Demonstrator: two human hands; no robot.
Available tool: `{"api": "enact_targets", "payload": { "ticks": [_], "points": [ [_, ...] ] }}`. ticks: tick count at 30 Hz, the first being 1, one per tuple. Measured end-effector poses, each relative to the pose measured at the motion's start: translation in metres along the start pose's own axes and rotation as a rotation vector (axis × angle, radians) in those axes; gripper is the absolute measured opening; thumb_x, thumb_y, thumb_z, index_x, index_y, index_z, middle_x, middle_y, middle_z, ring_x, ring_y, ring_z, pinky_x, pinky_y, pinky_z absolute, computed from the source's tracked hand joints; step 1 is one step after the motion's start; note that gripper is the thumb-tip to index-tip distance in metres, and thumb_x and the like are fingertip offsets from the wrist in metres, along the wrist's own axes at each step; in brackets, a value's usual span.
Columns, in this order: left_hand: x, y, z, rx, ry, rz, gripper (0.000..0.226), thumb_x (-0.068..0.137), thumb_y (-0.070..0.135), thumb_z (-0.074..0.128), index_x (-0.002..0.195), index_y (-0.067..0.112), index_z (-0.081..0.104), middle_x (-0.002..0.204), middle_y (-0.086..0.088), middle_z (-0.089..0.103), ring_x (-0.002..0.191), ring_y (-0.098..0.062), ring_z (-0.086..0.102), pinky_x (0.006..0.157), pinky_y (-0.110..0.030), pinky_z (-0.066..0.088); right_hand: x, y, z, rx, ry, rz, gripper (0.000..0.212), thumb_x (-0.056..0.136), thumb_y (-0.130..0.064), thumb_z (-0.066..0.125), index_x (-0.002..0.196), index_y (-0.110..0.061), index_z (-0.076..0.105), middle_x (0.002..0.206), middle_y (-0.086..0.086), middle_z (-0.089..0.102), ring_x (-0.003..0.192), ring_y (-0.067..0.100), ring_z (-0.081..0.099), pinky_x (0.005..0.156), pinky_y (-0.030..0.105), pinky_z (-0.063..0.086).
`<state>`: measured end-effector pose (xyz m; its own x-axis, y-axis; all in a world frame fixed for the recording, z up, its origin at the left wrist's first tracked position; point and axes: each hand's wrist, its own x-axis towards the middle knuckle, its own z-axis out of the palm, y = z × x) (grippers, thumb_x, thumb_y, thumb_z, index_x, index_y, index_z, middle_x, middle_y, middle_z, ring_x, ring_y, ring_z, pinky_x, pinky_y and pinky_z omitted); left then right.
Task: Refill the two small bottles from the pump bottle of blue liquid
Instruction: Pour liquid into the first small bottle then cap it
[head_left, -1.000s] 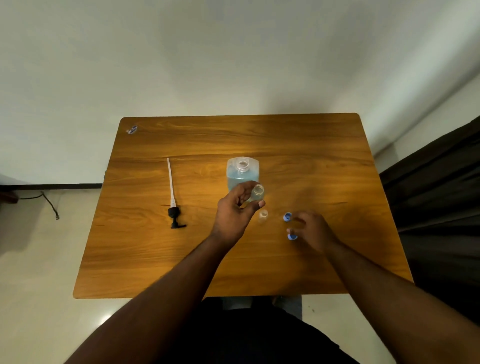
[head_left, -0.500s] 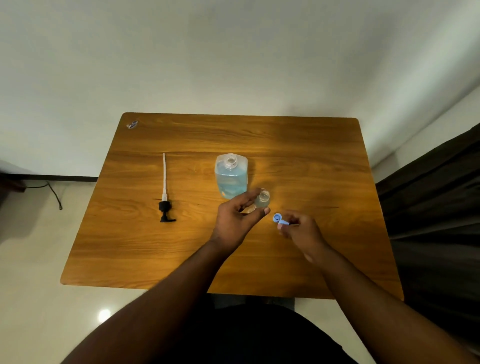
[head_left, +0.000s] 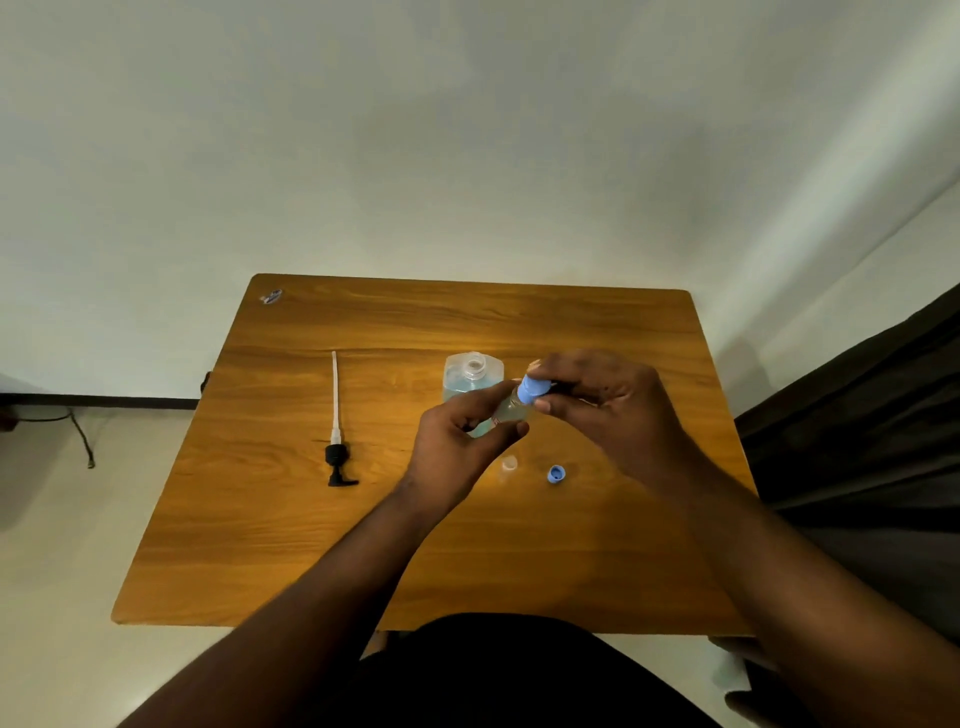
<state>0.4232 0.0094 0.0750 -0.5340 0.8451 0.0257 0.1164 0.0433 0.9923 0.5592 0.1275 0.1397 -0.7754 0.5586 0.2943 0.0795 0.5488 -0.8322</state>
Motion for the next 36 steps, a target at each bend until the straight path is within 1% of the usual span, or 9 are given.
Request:
{"api": "enact_targets", "payload": {
  "ticks": [5,14,18,23,25,28,31,34,36],
  "points": [
    [0.005,0.007,-0.02,-0.029,-0.068,0.029,0.048,0.079,0.009,0.077,0.124,0.022,0.064,0.113,0.002,0.073,0.107,-0.014,0.068,0.093,-0.053,0.052,0.018,-0.014,0.007,-0.199,-0.102,-0.124,0.037,0.08,-0.003,0.07,0.115,-0.011,0.066,0.113,-0.001,0.064,0.105,0.009,0.061,0.087,0.024,0.054],
    [0.009,0.007,-0.052,-0.069,-0.141,0.002,0.042,0.079,0.006,0.076,0.12,0.012,0.066,0.111,-0.005,0.073,0.104,-0.016,0.069,0.089,-0.048,0.057,0.049,-0.037,0.015,-0.303,-0.371,-0.034,0.034,0.081,-0.009,0.07,0.115,-0.012,0.066,0.109,-0.002,0.066,0.098,0.008,0.061,0.081,0.021,0.053],
    [0.009,0.004,-0.056,-0.07,-0.115,-0.004,0.042,0.078,0.006,0.077,0.118,0.009,0.067,0.112,-0.006,0.072,0.105,-0.016,0.069,0.089,-0.048,0.056,0.057,-0.048,0.024,-0.501,-0.383,0.02,0.028,0.078,-0.036,0.072,0.094,-0.013,0.069,0.088,0.0,0.065,0.076,0.011,0.057,0.063,0.029,0.05],
    [0.014,0.01,-0.058,-0.079,-0.112,0.026,0.038,0.078,0.002,0.075,0.113,0.016,0.069,0.106,-0.002,0.074,0.098,-0.017,0.071,0.083,-0.041,0.059,0.061,-0.049,0.032,-0.849,-0.265,0.124,0.075,0.063,-0.086,0.033,0.063,-0.016,0.061,0.059,-0.002,0.056,0.054,0.01,0.048,0.048,0.022,0.03],
    [0.018,0.012,-0.058,-0.066,-0.125,0.046,0.038,0.078,0.003,0.076,0.112,0.02,0.069,0.107,0.0,0.073,0.101,-0.014,0.07,0.086,-0.043,0.058,0.061,-0.048,0.023,-0.642,-0.221,0.134,0.06,0.07,-0.077,0.046,0.08,-0.022,0.068,0.077,-0.006,0.064,0.065,0.008,0.056,0.053,0.021,0.04],
    [0.022,0.01,-0.06,-0.051,-0.131,0.055,0.04,0.078,0.006,0.077,0.117,0.01,0.068,0.111,-0.004,0.073,0.104,-0.014,0.069,0.088,-0.043,0.058,0.067,-0.05,0.013,-0.378,-0.401,0.104,0.038,0.078,-0.036,0.072,0.115,-0.027,0.065,0.103,-0.014,0.064,0.076,0.005,0.06,0.06,0.013,0.045],
    [0.023,0.006,-0.058,-0.023,-0.123,0.051,0.043,0.077,0.008,0.078,0.119,0.007,0.067,0.113,-0.004,0.072,0.105,-0.012,0.068,0.09,-0.043,0.057,0.069,-0.052,0.02,-0.559,-0.427,0.04,0.021,0.084,-0.036,0.066,0.097,-0.021,0.071,0.087,-0.009,0.067,0.069,0.007,0.057,0.056,0.018,0.042],
    [0.024,0.002,-0.051,-0.014,-0.115,0.037,0.044,0.076,0.009,0.079,0.118,0.009,0.068,0.113,-0.002,0.072,0.106,-0.01,0.068,0.092,-0.043,0.056,0.069,-0.051,0.027,-0.908,-0.273,0.053,0.053,0.087,-0.062,0.041,0.062,-0.019,0.059,0.055,-0.005,0.049,0.05,0.008,0.044,0.048,0.022,0.027],
    [0.025,0.001,-0.048,-0.011,-0.122,0.034,0.043,0.076,0.009,0.079,0.118,0.011,0.068,0.111,-0.003,0.073,0.104,-0.011,0.069,0.091,-0.044,0.056,0.066,-0.049,0.024,-0.825,-0.201,0.079,0.049,0.088,-0.06,0.041,0.057,-0.025,0.052,0.054,-0.007,0.047,0.049,0.007,0.042,0.05,0.022,0.027]
  ]
}}
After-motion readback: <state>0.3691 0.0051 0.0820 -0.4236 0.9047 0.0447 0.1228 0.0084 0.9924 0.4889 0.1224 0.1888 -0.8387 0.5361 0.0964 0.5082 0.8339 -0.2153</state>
